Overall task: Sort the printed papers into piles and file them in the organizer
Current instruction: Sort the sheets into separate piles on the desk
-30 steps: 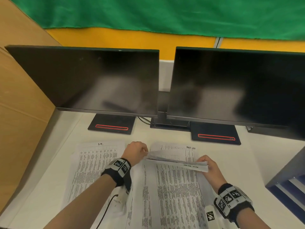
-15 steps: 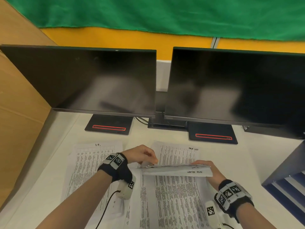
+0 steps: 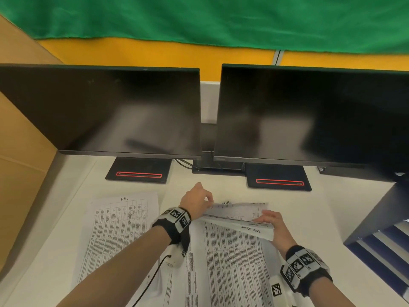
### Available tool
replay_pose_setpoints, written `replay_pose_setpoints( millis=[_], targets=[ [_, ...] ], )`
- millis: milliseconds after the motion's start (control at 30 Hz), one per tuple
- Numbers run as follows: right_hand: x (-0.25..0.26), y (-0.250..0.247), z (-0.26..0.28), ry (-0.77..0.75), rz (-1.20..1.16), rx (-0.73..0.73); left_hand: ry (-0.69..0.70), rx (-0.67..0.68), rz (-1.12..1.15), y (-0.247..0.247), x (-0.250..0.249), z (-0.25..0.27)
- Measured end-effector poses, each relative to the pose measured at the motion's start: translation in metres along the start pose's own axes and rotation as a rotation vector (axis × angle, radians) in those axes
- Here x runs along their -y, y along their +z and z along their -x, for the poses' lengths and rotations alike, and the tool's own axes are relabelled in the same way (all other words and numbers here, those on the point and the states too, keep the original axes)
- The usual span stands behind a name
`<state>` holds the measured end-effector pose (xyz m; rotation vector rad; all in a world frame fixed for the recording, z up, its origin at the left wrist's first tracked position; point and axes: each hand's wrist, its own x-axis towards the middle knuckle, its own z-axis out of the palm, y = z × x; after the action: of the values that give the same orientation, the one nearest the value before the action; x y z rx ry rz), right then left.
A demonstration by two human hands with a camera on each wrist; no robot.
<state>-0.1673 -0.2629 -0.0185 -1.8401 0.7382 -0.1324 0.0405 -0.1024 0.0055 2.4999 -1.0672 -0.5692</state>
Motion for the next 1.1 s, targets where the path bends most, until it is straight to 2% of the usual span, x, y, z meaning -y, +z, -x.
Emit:
replay_pose_setpoints(
  millis=[133,200,233,300,367,433,467,533,567,667,733,800,900,1033,1100],
  targets=[
    [-0.010,0.001,-0.002,0.029,0.010,-0.125,0.195,-0.101,-0.053,0.008,0.018,0.032],
    [-0.009,0.002,-0.003,0.022,-0.064,-0.042,0.259,-0.034,0.058,0.009,0.029,0.044],
    [-0.007,0.003,-0.004,0.025,-0.131,0.007,0.263,0.042,0.136,0.010,0.032,0.048],
    [-0.001,0.004,-0.002,0.040,-0.256,0.038,0.219,0.182,0.259,0.005,0.028,0.057],
    [0.003,0.004,-0.001,0.033,-0.288,0.024,0.114,0.247,0.436,-0.004,0.024,0.059],
    [0.005,0.002,0.002,0.023,-0.290,0.037,-0.027,0.181,0.576,-0.014,0.029,0.056],
    [0.005,0.001,0.003,0.017,-0.288,0.050,-0.088,0.086,0.563,-0.017,0.039,0.051],
    [0.002,-0.002,0.002,0.006,-0.268,0.077,-0.168,-0.059,0.338,-0.020,0.068,0.039],
    [0.000,-0.002,0.001,0.003,-0.267,0.096,-0.179,-0.041,0.185,-0.021,0.080,0.035],
    [-0.002,-0.004,0.000,-0.001,-0.251,0.119,-0.195,0.205,-0.080,-0.017,0.099,0.033],
    [0.002,-0.004,0.001,-0.012,-0.261,0.123,-0.152,0.216,-0.109,-0.014,0.099,0.033],
    [0.004,-0.004,0.002,-0.008,-0.267,0.131,-0.115,0.132,-0.084,-0.010,0.098,0.034],
    [0.005,-0.003,0.002,0.009,-0.273,0.135,-0.016,0.066,-0.232,-0.013,0.092,0.033],
    [0.008,-0.007,-0.001,0.010,-0.288,0.090,0.021,0.038,-0.139,-0.023,0.076,0.030],
    [0.008,-0.011,-0.004,0.017,-0.301,0.054,0.082,-0.011,-0.154,-0.028,0.067,0.028]
  ],
)
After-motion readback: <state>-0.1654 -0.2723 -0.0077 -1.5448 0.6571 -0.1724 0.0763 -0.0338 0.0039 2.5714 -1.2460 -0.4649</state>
